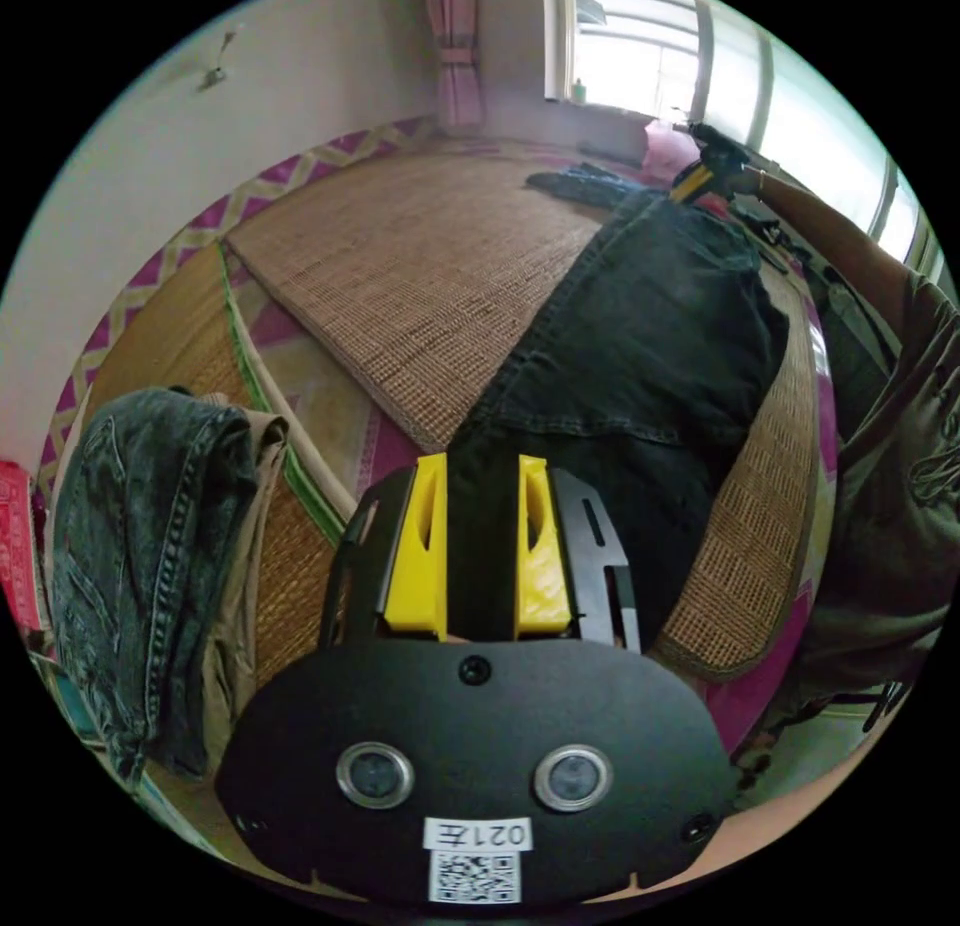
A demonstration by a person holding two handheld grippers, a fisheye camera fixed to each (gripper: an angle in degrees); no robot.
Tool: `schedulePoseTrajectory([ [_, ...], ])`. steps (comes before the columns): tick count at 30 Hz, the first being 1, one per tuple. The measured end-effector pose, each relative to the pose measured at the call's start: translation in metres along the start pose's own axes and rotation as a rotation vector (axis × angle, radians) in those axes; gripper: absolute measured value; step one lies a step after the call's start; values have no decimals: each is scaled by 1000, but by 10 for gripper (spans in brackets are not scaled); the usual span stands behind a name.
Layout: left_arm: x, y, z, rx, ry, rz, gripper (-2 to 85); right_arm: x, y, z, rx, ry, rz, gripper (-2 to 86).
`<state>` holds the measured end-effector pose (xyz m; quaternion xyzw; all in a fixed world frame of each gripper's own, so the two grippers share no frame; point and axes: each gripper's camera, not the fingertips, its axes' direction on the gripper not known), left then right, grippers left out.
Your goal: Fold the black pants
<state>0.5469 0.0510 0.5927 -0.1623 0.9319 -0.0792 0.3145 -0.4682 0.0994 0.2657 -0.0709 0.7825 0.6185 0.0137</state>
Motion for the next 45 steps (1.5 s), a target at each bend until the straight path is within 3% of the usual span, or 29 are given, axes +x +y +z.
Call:
schedulePoseTrajectory([
  [6, 27, 6, -28, 42, -44, 28, 0, 12, 25, -26, 103, -37, 58, -7],
  [12, 74, 43, -143, 310, -85, 58, -8, -10, 73, -91, 219, -34, 4, -8],
  [17, 177, 126, -266, 460, -81, 170, -9, -87, 207, -186, 417, -49, -83, -9],
  [22, 253, 191, -289, 446, 43, 157, -9, -171, 312, -189, 390, -64, -83, -9],
  [29, 262, 242, -238, 375, 148, -69, -9, -194, 369, -67, 194, -202, 75, -6],
  [33, 242, 266, -263, 457, 162, -155, -8, -182, 388, -74, 279, -210, 164, 3],
  [36, 214, 298, -302, 545, 64, -281, -6, -188, 396, -85, 241, -181, 170, 33],
  [39, 166, 337, -333, 562, -108, -557, 10, -187, 411, -114, 256, -219, 165, 55],
  [41, 132, 359, -344, 501, -265, -737, 83, -178, 431, -145, 402, -280, 200, 49],
  [45, 88, 372, -339, 389, -271, -841, 138, -177, 442, -173, 552, -262, 246, 21],
])
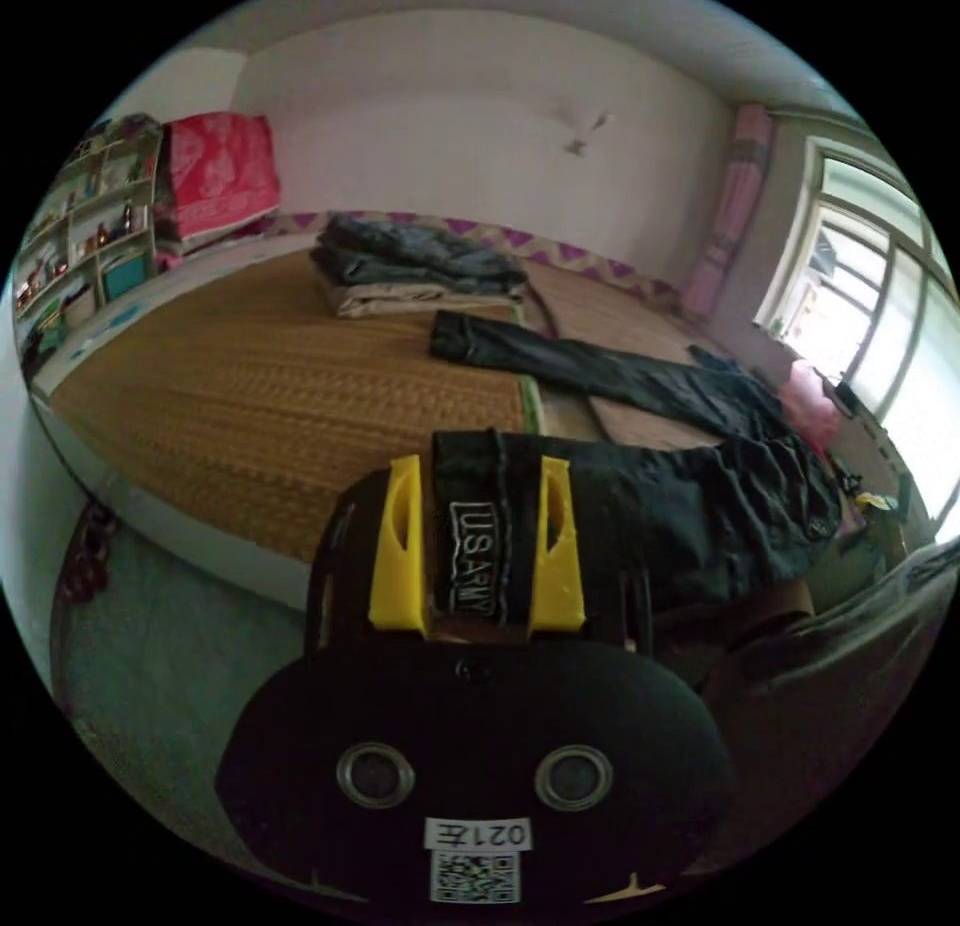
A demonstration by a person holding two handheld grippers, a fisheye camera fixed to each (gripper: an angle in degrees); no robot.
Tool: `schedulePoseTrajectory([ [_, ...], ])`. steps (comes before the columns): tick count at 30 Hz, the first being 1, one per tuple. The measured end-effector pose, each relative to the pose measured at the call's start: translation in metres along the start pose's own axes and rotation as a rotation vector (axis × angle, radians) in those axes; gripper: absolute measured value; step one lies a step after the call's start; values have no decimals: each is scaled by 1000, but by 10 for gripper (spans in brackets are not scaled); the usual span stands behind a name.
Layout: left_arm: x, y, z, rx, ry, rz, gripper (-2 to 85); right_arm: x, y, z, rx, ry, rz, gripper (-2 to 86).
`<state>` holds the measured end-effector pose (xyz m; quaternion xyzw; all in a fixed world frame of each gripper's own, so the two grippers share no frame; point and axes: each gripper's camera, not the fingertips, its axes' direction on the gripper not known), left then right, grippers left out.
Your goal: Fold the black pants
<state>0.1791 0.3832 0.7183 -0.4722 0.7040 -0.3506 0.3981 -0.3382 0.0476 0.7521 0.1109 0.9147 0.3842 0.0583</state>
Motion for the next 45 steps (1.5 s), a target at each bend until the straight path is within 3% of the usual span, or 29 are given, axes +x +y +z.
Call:
schedulePoseTrajectory([
  [3, -4, -15, 3, -24, -59, 68, 105, -10, -10, 4, 18, -17, -15, 5],
  [7, -32, -56, -14, 1, 15, 32, 15, -26, -36, 22, 6, -63, -62, -4],
  [13, -57, -142, -30, 66, 118, 82, -5, -55, -107, 47, -5, -85, -178, -6],
  [18, -95, -151, 59, -242, 43, 30, -4, -71, -148, 85, -25, -85, -203, -4],
  [19, -105, -147, 58, -150, 101, 3, -4, -71, -153, 98, -55, -72, -183, -3],
  [23, -133, -147, 49, -118, 184, -106, 3, -69, -150, 143, -213, -3, -97, 2],
  [28, -119, -169, 16, 16, 154, 11, 35, -86, -136, 151, -209, 83, -80, 4],
  [31, -103, -197, 27, -31, 26, 56, 52, -107, -138, 152, -207, 149, -96, 4],
  [34, -126, -216, 39, -65, -127, -103, 42, -118, -141, 151, -205, 167, -100, 4],
  [36, -142, -224, 46, -85, -107, -144, 41, -120, -143, 150, -205, 157, -94, 4],
  [40, -149, -247, 83, -153, 176, -145, 82, -128, -148, 148, -205, 141, -83, 4],
  [45, -142, -264, 133, -281, 132, -166, 114, -141, -151, 148, -203, 150, -88, 4],
])
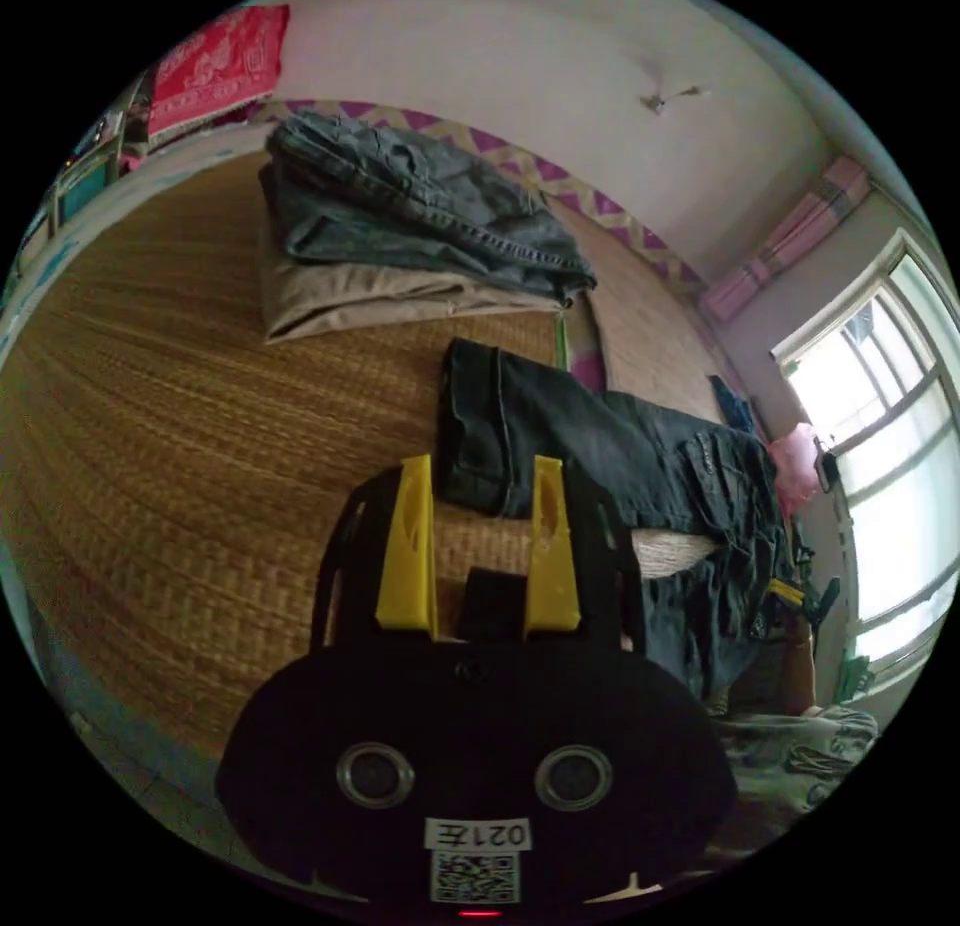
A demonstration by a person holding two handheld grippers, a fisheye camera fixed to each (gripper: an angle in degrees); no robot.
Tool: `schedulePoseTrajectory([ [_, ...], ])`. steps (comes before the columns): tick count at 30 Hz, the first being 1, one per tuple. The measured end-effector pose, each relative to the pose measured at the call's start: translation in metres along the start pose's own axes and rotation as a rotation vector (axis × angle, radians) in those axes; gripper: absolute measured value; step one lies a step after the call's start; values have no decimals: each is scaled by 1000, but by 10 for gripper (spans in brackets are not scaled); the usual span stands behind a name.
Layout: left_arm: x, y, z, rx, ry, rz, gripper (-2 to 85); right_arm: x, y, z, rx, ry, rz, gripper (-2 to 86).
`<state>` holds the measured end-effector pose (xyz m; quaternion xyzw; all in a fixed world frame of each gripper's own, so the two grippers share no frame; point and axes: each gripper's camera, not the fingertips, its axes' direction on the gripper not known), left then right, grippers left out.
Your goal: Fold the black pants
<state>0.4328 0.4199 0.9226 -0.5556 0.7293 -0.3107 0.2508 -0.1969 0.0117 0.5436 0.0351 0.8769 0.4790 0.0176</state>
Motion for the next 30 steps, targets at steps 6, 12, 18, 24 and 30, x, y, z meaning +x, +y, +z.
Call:
schedulePoseTrajectory([
  [6, 6, 0, -52, 225, 115, 64, -5, -10, -5, -3, 1, -16, 10, 3],
  [12, 0, 2, -28, 93, 67, 73, -9, -24, -9, -5, 3, -5, 6, 3],
  [18, 7, 13, -29, 50, 53, 93, -8, -34, -10, -6, 5, -7, 8, 2],
  [24, 10, 60, -82, 104, 78, 87, 12, -45, -9, -7, 7, 4, 1, 3],
  [30, 43, 112, -74, -72, 132, 175, 104, -54, -3, -6, 10, 28, -12, 3],
])
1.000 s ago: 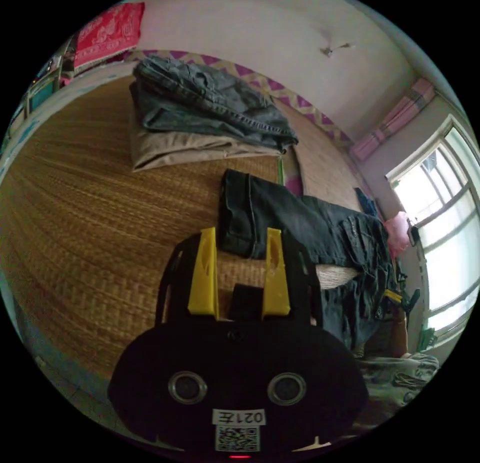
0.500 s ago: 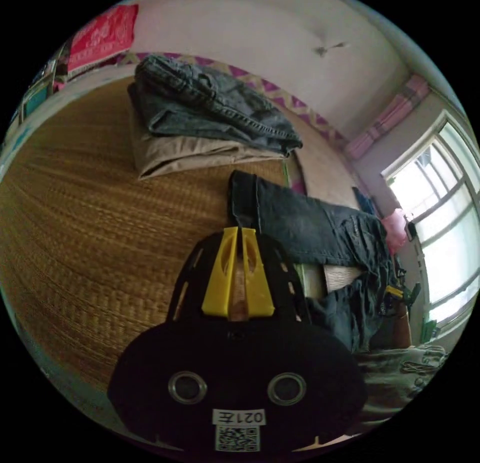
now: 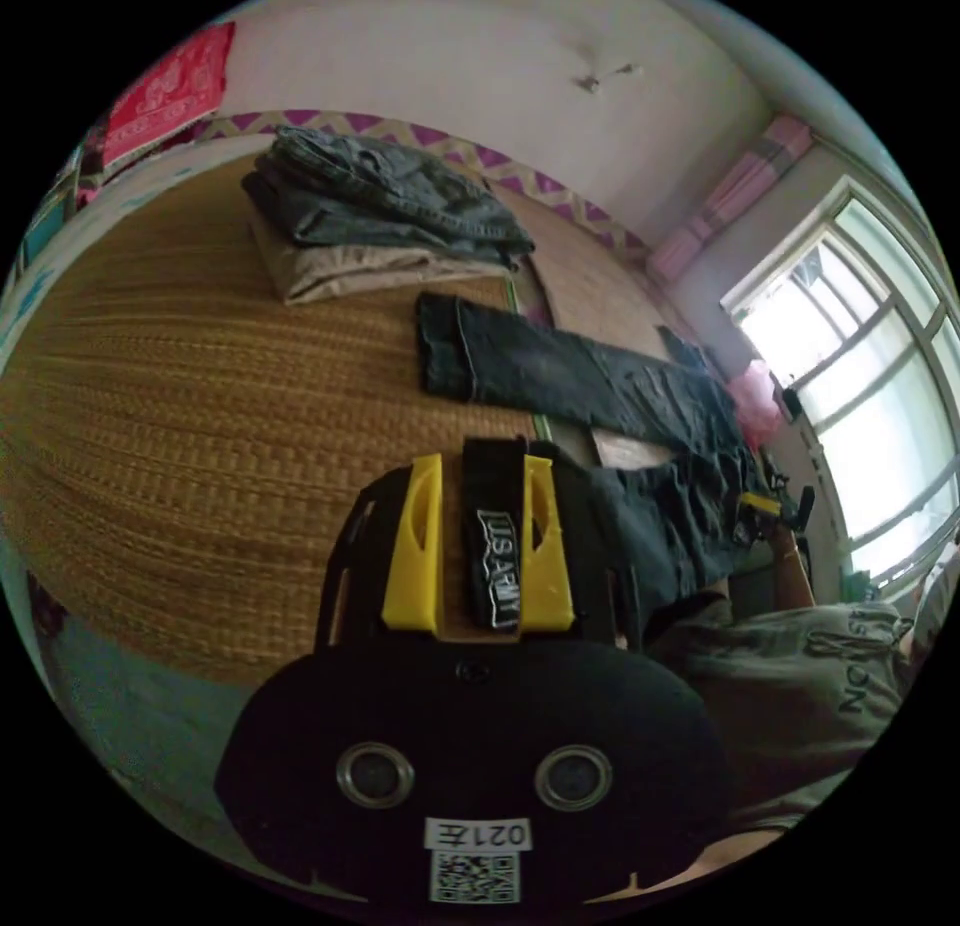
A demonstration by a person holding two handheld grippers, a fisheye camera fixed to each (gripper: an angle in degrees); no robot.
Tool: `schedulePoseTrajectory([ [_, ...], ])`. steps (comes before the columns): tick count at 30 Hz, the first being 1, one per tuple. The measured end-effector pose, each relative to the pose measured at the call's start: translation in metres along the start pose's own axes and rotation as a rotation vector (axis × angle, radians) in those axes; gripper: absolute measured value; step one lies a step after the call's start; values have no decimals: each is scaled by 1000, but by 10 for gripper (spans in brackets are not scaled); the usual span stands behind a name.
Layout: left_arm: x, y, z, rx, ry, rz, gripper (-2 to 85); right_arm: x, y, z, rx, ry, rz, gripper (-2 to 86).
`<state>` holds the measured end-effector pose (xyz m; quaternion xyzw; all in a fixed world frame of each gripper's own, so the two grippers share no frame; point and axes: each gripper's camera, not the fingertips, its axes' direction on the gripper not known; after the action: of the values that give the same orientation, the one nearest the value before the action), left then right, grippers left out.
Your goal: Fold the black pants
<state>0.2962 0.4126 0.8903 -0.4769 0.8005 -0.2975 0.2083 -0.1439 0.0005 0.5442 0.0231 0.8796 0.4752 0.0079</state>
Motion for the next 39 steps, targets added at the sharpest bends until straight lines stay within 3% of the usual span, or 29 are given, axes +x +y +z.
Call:
schedulePoseTrajectory([
  [6, 20, 21, -6, -3, -89, -14, 4, 1, 10, 0, 2, -1, 1, 3],
  [10, 41, 41, -75, 320, 8, 42, -8, 5, 21, 0, 4, 0, 0, 4],
  [12, 44, 45, -77, 304, -43, 23, -9, 7, 27, 0, 4, 2, 0, 4],
  [14, 30, 45, -43, 111, -138, -48, -9, 10, 36, 0, 5, 9, -3, 4],
  [16, 22, 50, -26, 38, -154, -73, -9, 14, 43, 0, 6, 13, -5, 3],
  [24, 8, 83, -77, 165, -176, -149, -9, 42, 96, -12, 22, 28, 64, 2],
  [28, 24, 124, -128, 364, -50, -76, -1, 100, 189, -74, 237, 47, 435, 71],
  [34, 54, 170, -127, 372, 71, -193, 78, 159, 356, -120, 420, 133, 1023, 87],
  [39, 54, 200, -97, 347, 185, -361, 91, 176, 436, -109, 486, 17, 1211, 88],
])
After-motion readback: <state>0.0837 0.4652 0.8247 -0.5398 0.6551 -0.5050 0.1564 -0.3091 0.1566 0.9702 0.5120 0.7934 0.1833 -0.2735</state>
